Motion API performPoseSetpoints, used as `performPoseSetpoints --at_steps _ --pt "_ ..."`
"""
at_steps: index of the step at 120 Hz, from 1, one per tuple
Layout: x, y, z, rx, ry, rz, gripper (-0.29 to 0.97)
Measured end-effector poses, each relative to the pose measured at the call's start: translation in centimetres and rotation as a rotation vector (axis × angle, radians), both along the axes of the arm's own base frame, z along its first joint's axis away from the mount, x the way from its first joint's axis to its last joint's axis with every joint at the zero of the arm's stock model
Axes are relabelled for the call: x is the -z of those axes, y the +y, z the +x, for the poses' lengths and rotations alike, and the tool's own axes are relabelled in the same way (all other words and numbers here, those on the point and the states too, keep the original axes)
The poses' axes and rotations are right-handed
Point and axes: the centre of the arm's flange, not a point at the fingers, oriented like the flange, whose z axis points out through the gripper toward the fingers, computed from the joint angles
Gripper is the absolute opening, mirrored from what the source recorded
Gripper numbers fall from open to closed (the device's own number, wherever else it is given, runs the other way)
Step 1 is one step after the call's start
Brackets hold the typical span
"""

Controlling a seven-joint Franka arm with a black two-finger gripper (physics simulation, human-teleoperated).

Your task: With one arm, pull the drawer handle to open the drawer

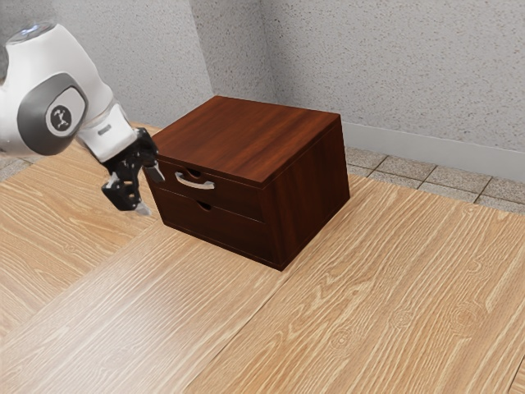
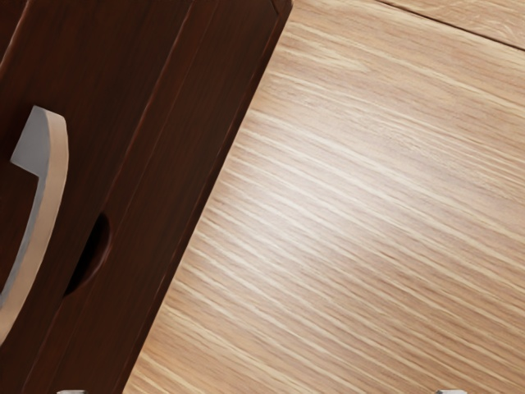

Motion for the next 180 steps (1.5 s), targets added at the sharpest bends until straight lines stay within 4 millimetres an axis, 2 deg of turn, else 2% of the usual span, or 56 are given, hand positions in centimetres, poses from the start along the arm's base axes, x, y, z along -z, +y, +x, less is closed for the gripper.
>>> performPoseSetpoints --at_steps 16,25,32,43,54,66,98,130,142,162,180 --pt "1.4 0.6 2.0 0.178 -0.022 0.04 0.36" --pt "1.1 0.8 3.2 0.266 -0.045 0.075 0.33" --pt "0.8 0.5 3.8 0.333 -0.06 0.096 0.31" --pt "1.9 -0.4 5.0 0.433 -0.061 0.105 0.25" --pt "2.4 -1.1 5.5 0.511 -0.076 0.102 0.19" --pt "2.1 -0.8 5.4 0.559 -0.094 0.11 0.17" --pt "0.8 2.6 3.7 0.497 -0.06 0.189 0.31" --pt "1.5 1.6 4.3 0.442 -0.064 0.141 0.34" --pt "2.1 2.0 4.4 0.409 -0.07 0.106 0.34" --pt "4.3 2.8 4.9 0.356 -0.062 0.04 0.39" --pt "4.9 3.0 4.6 0.325 -0.061 0.013 0.37"
